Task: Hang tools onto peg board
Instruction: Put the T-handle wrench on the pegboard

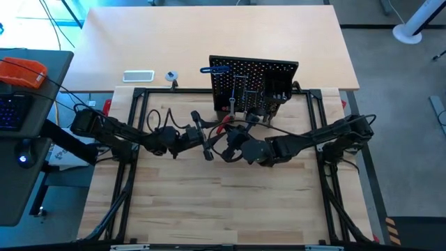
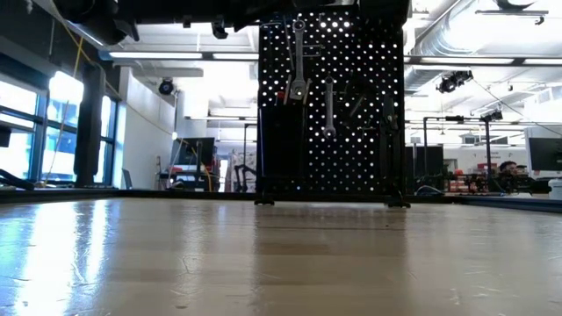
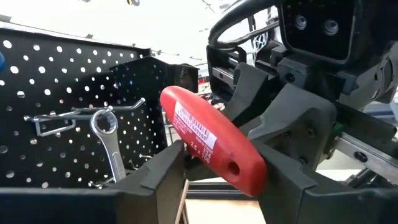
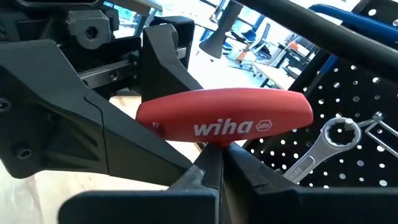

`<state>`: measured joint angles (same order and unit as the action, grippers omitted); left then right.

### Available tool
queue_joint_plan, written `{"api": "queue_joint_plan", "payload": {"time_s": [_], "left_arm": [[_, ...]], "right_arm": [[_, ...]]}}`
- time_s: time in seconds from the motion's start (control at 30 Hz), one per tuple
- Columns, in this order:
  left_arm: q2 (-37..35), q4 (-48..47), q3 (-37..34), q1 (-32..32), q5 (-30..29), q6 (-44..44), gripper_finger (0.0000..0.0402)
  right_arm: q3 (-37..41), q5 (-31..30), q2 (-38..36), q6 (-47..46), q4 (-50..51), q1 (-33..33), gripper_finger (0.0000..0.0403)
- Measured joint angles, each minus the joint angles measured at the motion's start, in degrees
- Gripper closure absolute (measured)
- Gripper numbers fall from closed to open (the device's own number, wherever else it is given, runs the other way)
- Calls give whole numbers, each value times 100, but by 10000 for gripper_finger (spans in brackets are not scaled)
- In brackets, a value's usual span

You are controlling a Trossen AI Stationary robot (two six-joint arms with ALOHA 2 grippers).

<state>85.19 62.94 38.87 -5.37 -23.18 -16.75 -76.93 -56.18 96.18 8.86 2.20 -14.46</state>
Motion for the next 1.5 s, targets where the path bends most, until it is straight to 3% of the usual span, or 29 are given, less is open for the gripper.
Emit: {"api": "queue_joint_plan", "payload": {"time_s": [0.4,0.83,1.23,1.5], "left_arm": [[2,-62,-1,7,120,-289,266],[9,-283,0,7,316,-394,356],[3,-241,20,11,376,-502,356],[-157,-235,25,11,370,-630,356]], "right_arm": [[0,69,4,-192,275,22,403],[-4,149,24,-669,982,-67,403],[17,-110,27,-1043,1576,-232,403],[17,-672,37,-1173,1753,-371,384]]}}
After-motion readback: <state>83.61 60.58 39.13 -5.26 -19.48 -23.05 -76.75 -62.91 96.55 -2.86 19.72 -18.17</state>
